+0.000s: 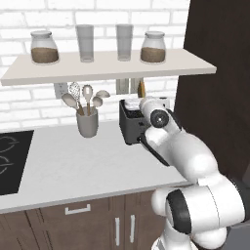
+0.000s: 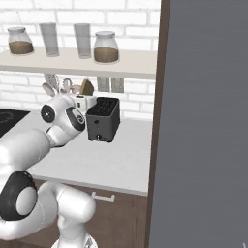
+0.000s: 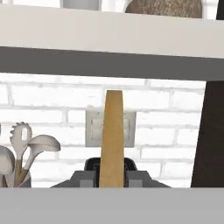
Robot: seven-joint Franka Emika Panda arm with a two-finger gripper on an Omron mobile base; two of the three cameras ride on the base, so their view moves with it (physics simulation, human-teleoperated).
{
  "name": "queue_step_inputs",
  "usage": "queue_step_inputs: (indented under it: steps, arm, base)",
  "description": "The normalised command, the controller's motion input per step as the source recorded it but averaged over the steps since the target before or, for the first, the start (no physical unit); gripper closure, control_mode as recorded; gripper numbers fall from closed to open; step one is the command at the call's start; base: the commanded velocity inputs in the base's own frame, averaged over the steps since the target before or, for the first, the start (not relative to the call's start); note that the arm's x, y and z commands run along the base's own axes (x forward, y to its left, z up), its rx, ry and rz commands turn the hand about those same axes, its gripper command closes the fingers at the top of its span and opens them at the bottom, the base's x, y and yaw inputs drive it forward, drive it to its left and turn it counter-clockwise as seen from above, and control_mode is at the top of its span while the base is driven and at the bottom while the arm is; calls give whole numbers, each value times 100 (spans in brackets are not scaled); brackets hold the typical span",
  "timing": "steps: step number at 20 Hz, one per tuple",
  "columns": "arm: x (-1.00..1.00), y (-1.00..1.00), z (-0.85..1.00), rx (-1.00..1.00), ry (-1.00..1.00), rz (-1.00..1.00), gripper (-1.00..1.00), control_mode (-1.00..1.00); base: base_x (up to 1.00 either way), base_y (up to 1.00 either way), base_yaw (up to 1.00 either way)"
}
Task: Start the toaster. Once the lever pops up, take the bread to the plate on the dining counter.
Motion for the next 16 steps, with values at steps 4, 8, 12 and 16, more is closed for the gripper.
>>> queue_step_inputs:
  steps: [4, 8, 12, 16]
  arm:
    - [-100, -2, 87, 0, 22, -11, 100, -100]
    - [-100, -11, 100, 0, 43, -9, 100, -100]
    - [-100, -25, 100, 0, 50, -2, 100, -100]
    - [-99, -27, 91, 2, 29, 3, 100, -100]
  base:
    - [0, 0, 0]
    - [0, 0, 0]
    - [0, 0, 0]
    - [0, 0, 0]
